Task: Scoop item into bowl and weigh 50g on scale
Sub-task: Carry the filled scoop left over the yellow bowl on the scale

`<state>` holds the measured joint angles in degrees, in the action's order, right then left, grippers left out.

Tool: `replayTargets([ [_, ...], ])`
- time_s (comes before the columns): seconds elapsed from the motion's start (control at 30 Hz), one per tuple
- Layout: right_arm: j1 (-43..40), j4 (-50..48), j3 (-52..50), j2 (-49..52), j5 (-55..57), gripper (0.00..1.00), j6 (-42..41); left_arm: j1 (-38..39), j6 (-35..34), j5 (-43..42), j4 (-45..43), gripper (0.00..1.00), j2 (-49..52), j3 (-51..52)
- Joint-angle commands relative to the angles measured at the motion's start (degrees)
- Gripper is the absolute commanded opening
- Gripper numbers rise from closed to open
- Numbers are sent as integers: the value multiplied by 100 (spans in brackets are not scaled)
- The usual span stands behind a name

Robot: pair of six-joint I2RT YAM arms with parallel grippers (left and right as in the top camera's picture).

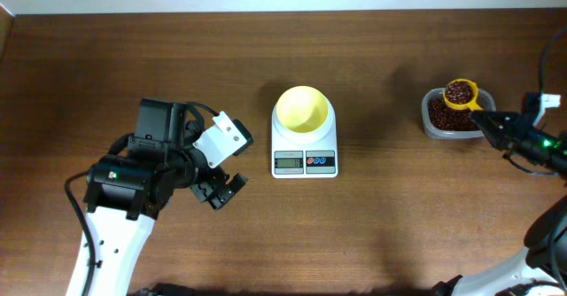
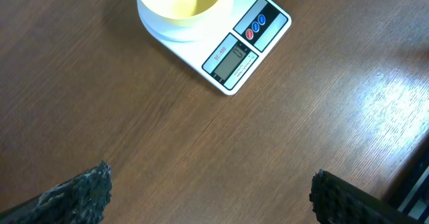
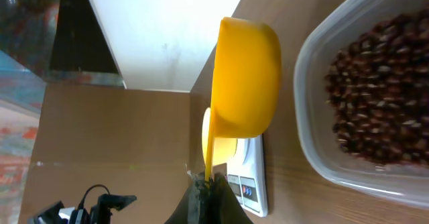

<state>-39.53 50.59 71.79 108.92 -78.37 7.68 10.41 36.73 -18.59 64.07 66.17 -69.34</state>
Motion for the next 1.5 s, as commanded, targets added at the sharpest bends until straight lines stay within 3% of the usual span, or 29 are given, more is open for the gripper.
replayTargets([
  [0.0,267,-4,-31,37,-251,4,109,-46,107,0,7,99,15,-101],
  [0.97,3003,-46,-31,37,-509,4,107,-46,107,0,9,99,15,-101],
  [1.47,3176,-48,-31,37,-507,4,107,-46,107,0,9,99,15,-101],
])
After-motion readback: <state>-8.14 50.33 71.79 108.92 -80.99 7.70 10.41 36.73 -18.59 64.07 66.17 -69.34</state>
